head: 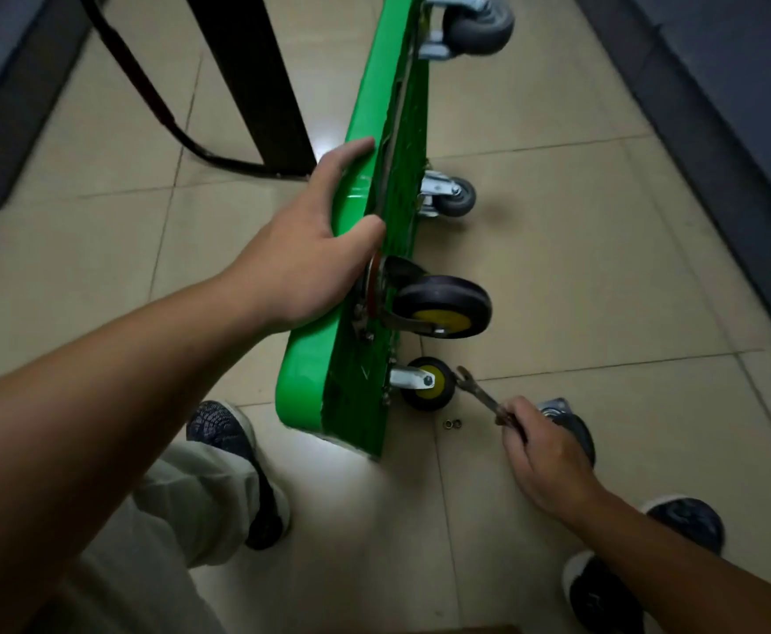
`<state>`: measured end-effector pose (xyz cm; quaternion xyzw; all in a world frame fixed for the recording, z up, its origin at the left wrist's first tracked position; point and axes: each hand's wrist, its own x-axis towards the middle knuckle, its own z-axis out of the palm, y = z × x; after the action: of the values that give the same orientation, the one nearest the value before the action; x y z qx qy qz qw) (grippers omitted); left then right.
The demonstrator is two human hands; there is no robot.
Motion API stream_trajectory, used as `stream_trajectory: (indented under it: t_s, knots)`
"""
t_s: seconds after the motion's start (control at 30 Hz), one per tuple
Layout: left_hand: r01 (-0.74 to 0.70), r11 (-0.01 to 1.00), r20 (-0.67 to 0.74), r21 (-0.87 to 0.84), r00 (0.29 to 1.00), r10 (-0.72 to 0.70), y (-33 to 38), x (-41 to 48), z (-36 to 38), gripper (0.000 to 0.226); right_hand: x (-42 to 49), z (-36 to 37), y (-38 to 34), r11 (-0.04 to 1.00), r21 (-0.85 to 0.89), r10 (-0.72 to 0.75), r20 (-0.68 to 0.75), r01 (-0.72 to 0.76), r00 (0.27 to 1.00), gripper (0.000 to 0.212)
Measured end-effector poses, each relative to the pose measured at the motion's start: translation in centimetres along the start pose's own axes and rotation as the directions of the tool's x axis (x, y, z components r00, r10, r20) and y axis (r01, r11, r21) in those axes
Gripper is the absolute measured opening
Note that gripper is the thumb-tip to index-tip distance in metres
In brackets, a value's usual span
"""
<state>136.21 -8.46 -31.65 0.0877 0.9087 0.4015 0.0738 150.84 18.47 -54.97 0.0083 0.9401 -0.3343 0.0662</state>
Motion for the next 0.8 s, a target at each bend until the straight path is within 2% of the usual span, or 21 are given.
stream_trajectory:
  t_s: [0.1, 0.2, 0.3, 0.37, 0.47, 0.7, 0.8]
  knots:
    - [-0.004, 1.0, -0.002, -0.002, 1.0, 0.004, 0.1, 0.0, 0.0, 0.064, -1.7, -1.7, -5.5, 0.965, 0.148, -0.194, -0.16, 0.218, 0.968, 0.017]
    - [-0.001, 1.0, 0.011, -0.008, 1.0, 0.001, 0.2, -0.1, 0.0, 0.064, -1.5, 0.0, -9.1, 0.911, 0.327, -0.161, -0.282, 0.252, 0.946, 0.024]
    - [0.004, 1.0, 0.01, -0.014, 1.0, -0.004, 0.0, -0.1, -0.2, 0.063, 0.0, 2.6, -10.5, 0.852, 0.464, -0.084, -0.338, 0.244, 0.938, 0.023]
    - [0.005, 1.0, 0.006, -0.016, 1.0, -0.005, 0.0, -0.1, -0.2, 0.063, 1.0, 3.7, -10.9, 0.834, 0.476, -0.12, -0.336, 0.278, 0.934, 0.023]
    - [0.012, 1.0, 0.018, 0.0, 1.0, -0.012, 0.4, -0.1, -0.1, 0.062, 2.9, 4.7, -10.6, 0.843, 0.424, -0.197, -0.33, 0.331, 0.923, 0.035]
    - [0.019, 1.0, 0.009, -0.005, 1.0, -0.019, 0.3, -0.1, 0.2, 0.062, 5.6, 6.4, -10.7, 0.843, 0.39, -0.222, -0.373, 0.37, 0.901, 0.028]
    - [0.024, 0.999, 0.001, -0.036, 1.0, -0.024, 0.2, 0.0, 0.3, 0.063, 6.2, 7.3, -10.9, 0.834, 0.402, -0.256, -0.328, 0.379, 0.91, 0.029]
